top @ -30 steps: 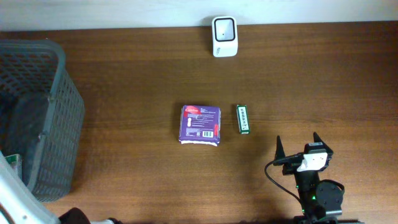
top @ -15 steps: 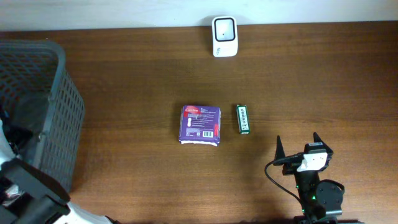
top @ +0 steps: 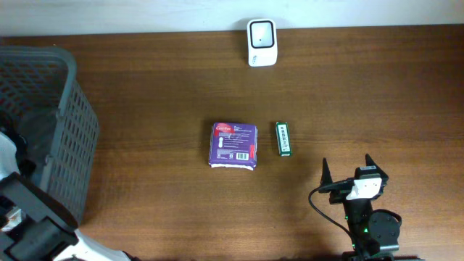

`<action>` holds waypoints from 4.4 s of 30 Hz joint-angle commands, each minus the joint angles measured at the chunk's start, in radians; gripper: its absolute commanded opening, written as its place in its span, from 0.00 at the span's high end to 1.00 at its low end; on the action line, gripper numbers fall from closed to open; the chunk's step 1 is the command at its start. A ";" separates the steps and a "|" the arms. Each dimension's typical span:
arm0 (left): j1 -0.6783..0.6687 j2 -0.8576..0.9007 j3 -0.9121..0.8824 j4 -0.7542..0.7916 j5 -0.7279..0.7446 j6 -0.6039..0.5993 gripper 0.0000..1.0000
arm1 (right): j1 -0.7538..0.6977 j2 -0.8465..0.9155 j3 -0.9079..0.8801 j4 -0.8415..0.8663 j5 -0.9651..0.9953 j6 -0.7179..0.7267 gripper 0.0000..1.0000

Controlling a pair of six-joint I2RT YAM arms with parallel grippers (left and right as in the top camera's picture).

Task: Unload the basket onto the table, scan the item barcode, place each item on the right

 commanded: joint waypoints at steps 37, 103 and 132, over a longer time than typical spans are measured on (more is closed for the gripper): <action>0.024 0.140 0.322 -0.278 0.308 0.095 0.35 | 0.006 -0.006 -0.008 -0.003 0.008 0.011 0.02; -1.098 0.272 1.250 -0.672 0.594 0.101 0.18 | 0.006 -0.006 -0.008 -0.003 0.008 0.011 0.02; -0.125 -0.060 1.204 -0.599 0.701 0.214 0.57 | 0.006 -0.006 -0.008 -0.003 0.008 0.011 0.02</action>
